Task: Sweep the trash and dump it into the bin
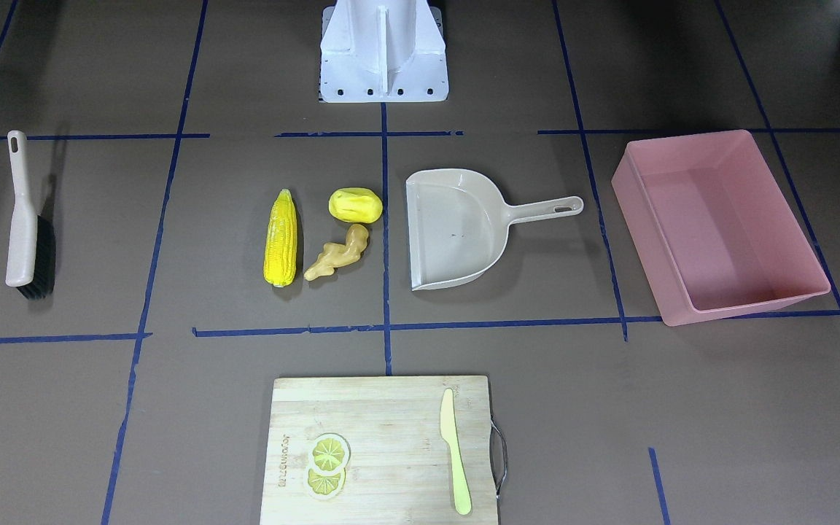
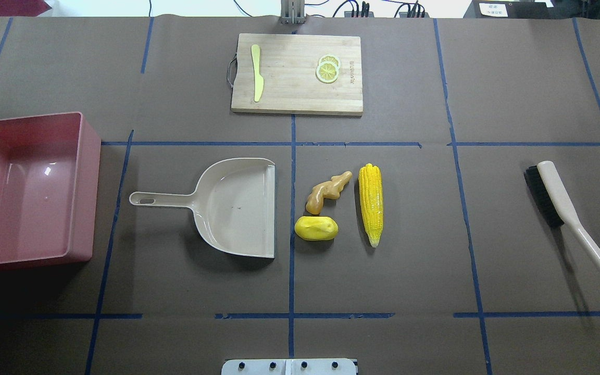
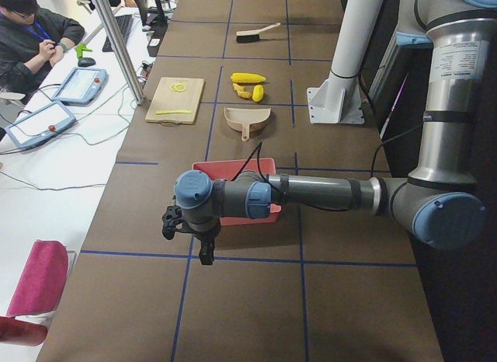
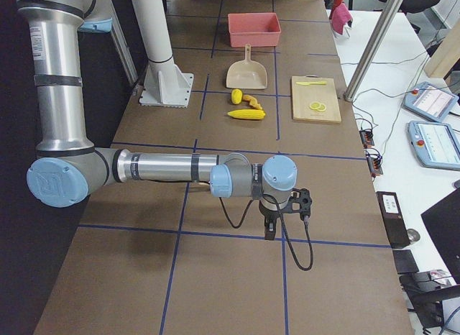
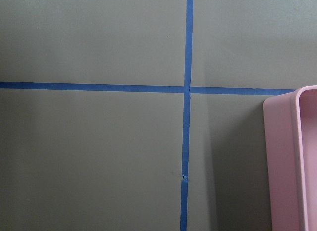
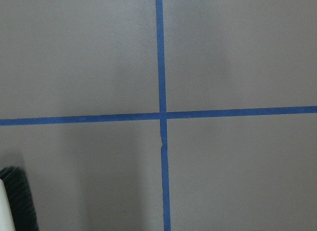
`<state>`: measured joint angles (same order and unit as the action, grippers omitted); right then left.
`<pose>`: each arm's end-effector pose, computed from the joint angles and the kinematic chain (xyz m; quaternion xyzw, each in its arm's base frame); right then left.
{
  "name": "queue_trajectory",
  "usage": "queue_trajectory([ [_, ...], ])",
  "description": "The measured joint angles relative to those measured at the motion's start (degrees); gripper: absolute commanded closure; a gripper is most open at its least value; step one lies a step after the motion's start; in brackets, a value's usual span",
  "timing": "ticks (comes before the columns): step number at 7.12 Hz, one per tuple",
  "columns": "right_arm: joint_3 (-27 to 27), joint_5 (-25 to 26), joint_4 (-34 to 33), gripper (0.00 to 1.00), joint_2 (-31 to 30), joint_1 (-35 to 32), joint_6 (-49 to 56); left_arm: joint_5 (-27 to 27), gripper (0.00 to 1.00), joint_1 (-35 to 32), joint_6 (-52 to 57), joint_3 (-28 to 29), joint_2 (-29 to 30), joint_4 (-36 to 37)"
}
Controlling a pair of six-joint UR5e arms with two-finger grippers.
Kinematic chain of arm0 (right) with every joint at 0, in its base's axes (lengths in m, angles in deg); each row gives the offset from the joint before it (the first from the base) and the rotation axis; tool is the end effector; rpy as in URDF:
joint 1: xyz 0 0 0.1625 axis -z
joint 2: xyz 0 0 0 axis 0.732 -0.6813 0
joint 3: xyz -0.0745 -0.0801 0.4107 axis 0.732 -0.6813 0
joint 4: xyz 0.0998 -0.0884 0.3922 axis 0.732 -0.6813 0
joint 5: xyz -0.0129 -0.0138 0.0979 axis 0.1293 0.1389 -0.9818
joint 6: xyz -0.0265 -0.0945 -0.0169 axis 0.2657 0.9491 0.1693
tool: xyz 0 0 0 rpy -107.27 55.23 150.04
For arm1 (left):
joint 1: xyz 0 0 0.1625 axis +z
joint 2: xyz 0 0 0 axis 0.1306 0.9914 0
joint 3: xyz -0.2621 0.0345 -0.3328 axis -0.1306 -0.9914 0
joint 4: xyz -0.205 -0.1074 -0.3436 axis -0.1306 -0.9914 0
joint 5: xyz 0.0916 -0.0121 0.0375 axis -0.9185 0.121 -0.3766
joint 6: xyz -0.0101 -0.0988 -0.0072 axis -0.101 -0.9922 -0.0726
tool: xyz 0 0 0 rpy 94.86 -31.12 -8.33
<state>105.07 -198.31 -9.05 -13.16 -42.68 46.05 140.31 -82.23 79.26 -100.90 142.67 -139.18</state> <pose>0.0603 -0.5095 0.6410 0.0115 -0.3851 0.0287 0.9224 -0.0596 -0.5010 0.6392 -0.0017 0.3893 -0.0095 0.9211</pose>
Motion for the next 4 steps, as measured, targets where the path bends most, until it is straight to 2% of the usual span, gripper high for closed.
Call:
queue_trajectory([
  [4,0.1,-0.1,0.0,0.00,0.1,0.0,0.0,-0.1,0.00,0.0,-0.1,-2.0,0.0,-0.1],
])
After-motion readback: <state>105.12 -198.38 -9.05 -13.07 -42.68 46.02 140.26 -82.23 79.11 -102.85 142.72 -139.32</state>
